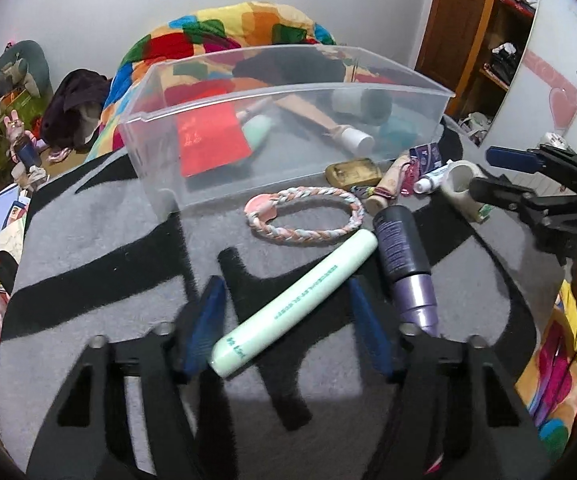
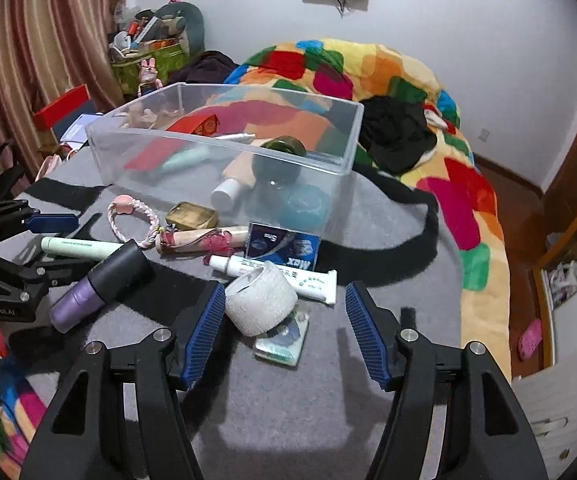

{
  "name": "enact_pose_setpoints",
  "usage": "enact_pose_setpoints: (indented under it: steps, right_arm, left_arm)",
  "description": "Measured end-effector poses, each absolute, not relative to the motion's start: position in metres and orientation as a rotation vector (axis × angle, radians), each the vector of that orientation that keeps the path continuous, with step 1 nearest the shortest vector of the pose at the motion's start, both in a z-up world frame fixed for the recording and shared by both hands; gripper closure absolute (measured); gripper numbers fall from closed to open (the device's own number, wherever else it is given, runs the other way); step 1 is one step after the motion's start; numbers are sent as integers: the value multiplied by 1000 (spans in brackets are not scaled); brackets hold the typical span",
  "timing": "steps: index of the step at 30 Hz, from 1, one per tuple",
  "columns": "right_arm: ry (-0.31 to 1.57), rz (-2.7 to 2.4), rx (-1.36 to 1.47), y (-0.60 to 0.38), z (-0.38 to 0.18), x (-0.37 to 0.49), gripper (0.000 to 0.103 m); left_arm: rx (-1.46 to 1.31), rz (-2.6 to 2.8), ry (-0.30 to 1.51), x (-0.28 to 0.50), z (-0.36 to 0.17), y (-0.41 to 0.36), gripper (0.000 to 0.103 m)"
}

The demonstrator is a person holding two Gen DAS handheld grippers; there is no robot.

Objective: Organize objects
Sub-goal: 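Grasp the pale green tube with the left gripper while the right gripper places white tape in the box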

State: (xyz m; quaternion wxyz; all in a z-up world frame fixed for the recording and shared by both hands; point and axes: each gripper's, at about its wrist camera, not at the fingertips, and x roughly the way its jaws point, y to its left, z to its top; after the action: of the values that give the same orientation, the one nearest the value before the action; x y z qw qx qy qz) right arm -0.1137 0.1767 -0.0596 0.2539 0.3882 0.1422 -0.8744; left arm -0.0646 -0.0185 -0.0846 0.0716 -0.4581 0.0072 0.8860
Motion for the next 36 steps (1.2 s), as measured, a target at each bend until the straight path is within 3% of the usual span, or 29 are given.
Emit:
enact_pose_setpoints:
  steps: [4,8,10,27,36]
  right_arm:
    - [422,-2367,1028,168,-61,-111,47]
    - [410,-2336,1032,164,-62,-110,62]
    - [399,-2324,1036,163,-62,-109,66]
    - [336,-2318,1061,168,-64,-107,67]
    - [172,-2324,1009,179,-37,-111,67]
  left_arm:
    - [-1351,2670,13,-57,-82,-16,74]
    - [-1348,2677,-7,-45,-81,-16,88]
    - [-1350,2675,-17,-40,-80,-15,88]
    - [-1325,2786,-21,-40,-82,-9,88]
    - [-1216,2835,-112,-36,-47,-23,88]
